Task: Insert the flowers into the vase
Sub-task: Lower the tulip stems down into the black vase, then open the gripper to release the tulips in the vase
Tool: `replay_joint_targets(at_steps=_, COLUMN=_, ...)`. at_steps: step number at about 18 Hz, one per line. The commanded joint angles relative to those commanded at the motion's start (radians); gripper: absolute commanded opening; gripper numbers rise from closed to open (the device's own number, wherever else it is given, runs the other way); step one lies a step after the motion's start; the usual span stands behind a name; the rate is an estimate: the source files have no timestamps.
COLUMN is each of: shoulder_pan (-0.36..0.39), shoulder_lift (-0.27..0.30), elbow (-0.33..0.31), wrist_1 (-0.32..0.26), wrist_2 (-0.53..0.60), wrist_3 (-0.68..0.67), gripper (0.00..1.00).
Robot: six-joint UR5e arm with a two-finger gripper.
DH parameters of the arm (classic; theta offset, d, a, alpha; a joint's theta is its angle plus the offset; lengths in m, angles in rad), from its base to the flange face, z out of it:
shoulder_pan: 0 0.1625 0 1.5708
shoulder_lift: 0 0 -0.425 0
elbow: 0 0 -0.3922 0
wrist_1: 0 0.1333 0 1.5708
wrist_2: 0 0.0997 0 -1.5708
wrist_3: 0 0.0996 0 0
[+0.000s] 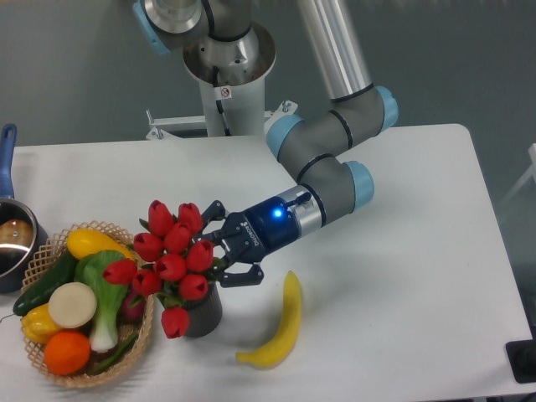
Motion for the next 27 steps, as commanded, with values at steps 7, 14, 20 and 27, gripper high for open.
replay_joint_targets(at_steps=7, shoulder_pan=-0.002, shoulder_lift=-0.005, elbow=0.003, wrist_1=0.000, wrist_2=0.000, wrist_3=0.012, gripper=0.69)
replay_joint_targets(at_steps=14, shoulder_pan=0.021, shoulder_lift=0.003, elbow=0.002, wrist_1=0.003, wrist_2=0.000, wrist_3=0.031, gripper=1.00)
replay_joint_targets(at_steps=20, shoulder_pan=0.034, shoulder_lift=0.089, elbow=-0.012, wrist_1=0.006, wrist_2=0.199, wrist_3=0.029, gripper=1.00)
replay_joint_targets(at_steps=27, shoulder_pan=0.020, shoulder_lift=0.089, elbow=-0.023, wrist_1=0.005, wrist_2=0.210, wrist_3=0.031, gripper=1.00)
